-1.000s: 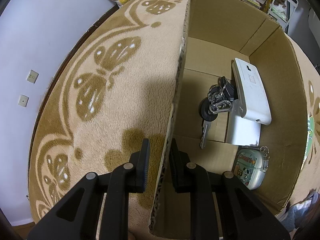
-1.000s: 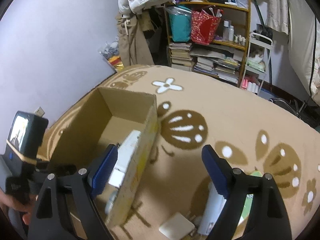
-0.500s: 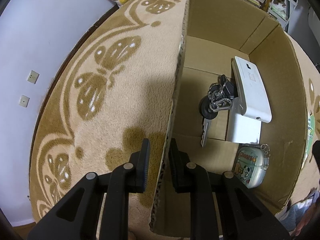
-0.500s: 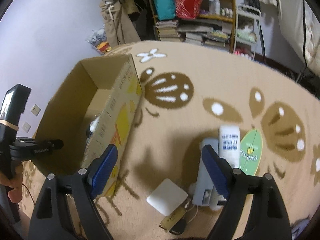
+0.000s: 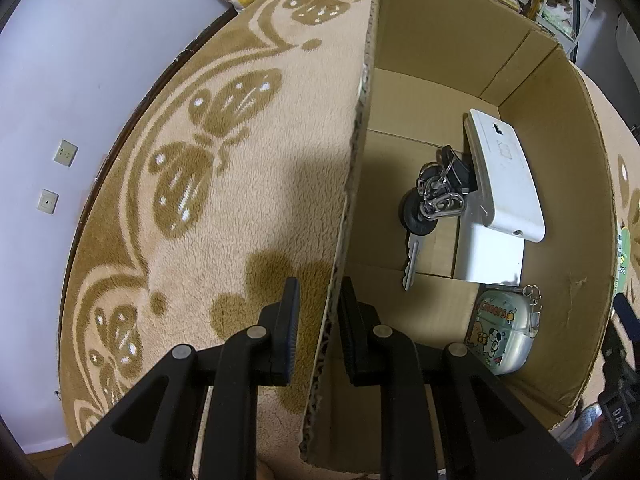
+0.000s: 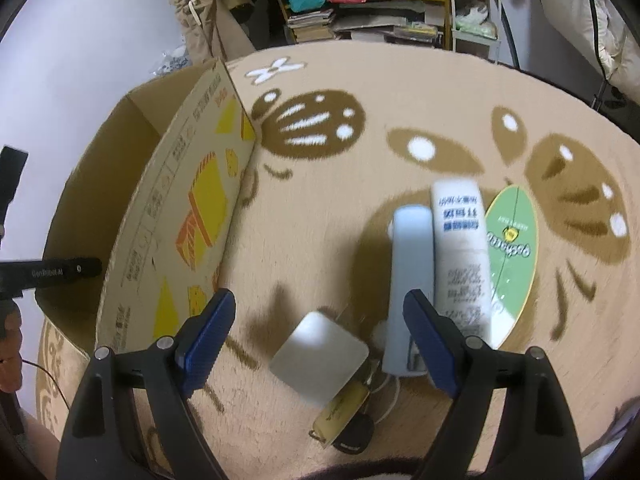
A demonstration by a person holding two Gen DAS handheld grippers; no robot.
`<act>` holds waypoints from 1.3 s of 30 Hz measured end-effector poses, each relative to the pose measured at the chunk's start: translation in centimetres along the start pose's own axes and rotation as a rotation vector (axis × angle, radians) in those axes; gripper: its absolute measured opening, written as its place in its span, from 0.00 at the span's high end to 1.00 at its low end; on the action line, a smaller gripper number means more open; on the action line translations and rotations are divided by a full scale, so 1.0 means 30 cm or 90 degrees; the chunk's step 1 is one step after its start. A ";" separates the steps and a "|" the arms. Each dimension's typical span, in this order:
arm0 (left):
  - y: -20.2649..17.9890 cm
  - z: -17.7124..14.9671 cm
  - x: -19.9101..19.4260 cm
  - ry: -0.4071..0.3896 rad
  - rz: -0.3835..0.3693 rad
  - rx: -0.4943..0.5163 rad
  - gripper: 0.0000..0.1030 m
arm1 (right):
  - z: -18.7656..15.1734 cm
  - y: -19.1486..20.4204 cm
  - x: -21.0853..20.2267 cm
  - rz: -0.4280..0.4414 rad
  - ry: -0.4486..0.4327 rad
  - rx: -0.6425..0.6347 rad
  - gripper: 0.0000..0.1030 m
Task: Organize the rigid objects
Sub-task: 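Move the right gripper to the white square adapter and grasp it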
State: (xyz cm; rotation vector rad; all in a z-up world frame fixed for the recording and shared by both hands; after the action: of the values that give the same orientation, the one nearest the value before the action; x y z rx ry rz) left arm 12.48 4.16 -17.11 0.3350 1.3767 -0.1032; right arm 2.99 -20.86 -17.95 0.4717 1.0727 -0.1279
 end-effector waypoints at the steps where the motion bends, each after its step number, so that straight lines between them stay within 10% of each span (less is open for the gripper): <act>1: 0.001 0.000 0.000 0.000 0.000 0.000 0.82 | -0.005 0.005 0.003 -0.004 0.000 -0.005 0.12; 39: 0.002 -0.005 -0.003 0.001 -0.005 0.001 0.83 | -0.124 0.048 0.119 -0.050 0.089 -0.064 0.24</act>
State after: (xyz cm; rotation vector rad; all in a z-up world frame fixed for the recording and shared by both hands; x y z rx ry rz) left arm 12.33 4.25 -17.04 0.3312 1.3797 -0.1110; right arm 2.16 -17.52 -22.05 0.3520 1.2294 -0.1113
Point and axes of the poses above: each gripper's, at about its wrist camera, not at the fingertips, and x roughly the way its jaws point, y to its left, z to its top, the point moved 4 cm from there along x, roughly the way its jaws point, and after that the axes turned 11 degrees about x, right-handed, at the moved point
